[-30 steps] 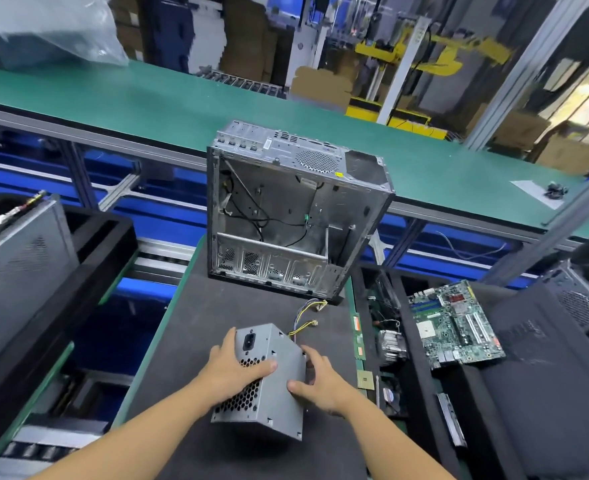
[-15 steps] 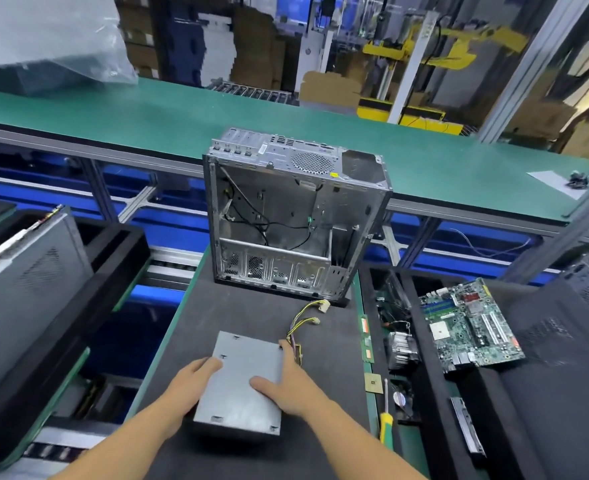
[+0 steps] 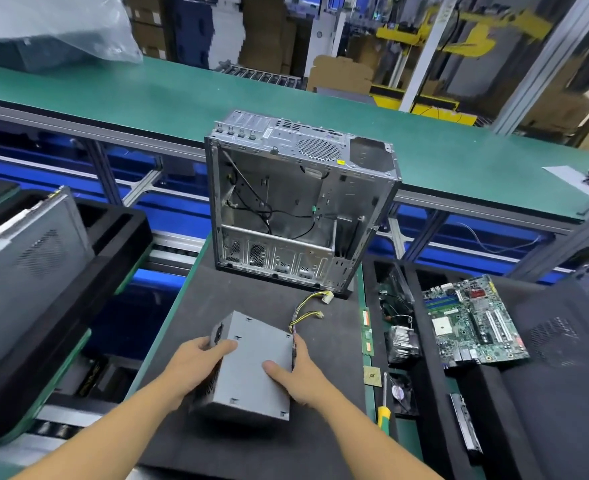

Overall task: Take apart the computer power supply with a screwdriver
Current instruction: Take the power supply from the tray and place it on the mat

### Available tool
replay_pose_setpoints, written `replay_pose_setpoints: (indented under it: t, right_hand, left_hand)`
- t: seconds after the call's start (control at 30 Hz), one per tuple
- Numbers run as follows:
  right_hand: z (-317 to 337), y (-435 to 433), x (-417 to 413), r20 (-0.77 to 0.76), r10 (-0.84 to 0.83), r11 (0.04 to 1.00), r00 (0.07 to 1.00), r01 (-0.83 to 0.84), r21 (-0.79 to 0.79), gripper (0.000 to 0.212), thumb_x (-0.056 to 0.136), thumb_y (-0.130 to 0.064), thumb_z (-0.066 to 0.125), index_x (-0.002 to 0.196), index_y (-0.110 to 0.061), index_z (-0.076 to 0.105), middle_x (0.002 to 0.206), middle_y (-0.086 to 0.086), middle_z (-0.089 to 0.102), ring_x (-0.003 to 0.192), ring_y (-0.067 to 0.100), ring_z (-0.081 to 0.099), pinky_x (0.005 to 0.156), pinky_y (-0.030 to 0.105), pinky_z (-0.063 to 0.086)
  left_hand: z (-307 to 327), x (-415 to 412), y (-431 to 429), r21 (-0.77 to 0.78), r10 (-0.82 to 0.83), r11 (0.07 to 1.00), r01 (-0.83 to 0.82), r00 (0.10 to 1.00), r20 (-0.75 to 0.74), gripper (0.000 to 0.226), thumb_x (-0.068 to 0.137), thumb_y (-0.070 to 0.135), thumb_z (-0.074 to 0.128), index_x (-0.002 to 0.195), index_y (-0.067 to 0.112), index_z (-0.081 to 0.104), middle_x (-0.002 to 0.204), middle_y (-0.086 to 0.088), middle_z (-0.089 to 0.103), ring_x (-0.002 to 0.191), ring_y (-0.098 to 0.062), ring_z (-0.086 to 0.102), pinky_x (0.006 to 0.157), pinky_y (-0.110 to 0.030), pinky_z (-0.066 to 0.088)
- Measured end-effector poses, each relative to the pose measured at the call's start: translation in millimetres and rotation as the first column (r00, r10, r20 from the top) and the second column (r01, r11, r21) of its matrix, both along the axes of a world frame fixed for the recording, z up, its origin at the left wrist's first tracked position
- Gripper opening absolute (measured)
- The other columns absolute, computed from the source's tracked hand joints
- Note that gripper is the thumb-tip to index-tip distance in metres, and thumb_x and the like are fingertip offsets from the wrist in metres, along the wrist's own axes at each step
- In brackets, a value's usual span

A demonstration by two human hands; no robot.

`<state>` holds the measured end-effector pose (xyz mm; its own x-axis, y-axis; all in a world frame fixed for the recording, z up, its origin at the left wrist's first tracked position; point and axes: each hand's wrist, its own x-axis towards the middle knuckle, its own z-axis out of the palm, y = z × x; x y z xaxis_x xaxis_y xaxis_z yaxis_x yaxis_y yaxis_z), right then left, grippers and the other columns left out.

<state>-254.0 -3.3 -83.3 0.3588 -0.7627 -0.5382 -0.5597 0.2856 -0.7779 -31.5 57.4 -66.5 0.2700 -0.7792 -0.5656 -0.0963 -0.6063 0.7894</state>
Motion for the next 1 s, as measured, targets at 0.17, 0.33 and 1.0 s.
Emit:
replay_pose_setpoints:
  t: [0.17,0.33,1.0]
  right_hand:
    - [-7,-2,1,0.076,-0.007,0.999,0.997,0.004,0.039,0.089,0.090,-0.039,0.068,0.154,-0.030,0.007,0.127,-0.015,0.061,0.107,-0.009,0.059,0.079,0.006,0.044]
    - [-3,-5,-14,-0.036,-0.009,0.997,0.999,0.007,-0.078,0.080,0.089,-0.037,0.067,0.153,-0.031,0.018,0.145,-0.005,0.035,0.128,0.012,0.044,0.104,0.029,0.040]
    - [39,3,-4,0.146,-0.098,0.965,0.984,0.129,-0.226,0.067,0.096,-0.039,0.057,0.150,-0.023,0.020,0.143,-0.004,0.031,0.123,0.008,0.044,0.104,0.026,0.038]
  left_hand:
    - [38,-22,-14,-0.031,-0.062,0.996,0.088,0.872,0.485,0.067,0.058,0.075,0.065,0.111,0.035,0.057,0.108,0.006,0.055,0.103,-0.022,0.060,0.088,-0.042,0.053]
    - [43,-47,-15,0.034,-0.189,0.976,0.214,0.766,0.614,0.098,0.060,0.083,0.062,0.134,0.025,0.036,0.120,0.004,0.039,0.119,-0.023,0.047,0.080,-0.036,0.044]
    - [4,-72,-18,-0.133,0.044,0.989,-0.070,0.981,-0.190,0.026,0.097,0.041,0.054,0.119,0.027,0.059,0.106,-0.003,0.072,0.086,-0.020,0.073,0.065,-0.034,0.058]
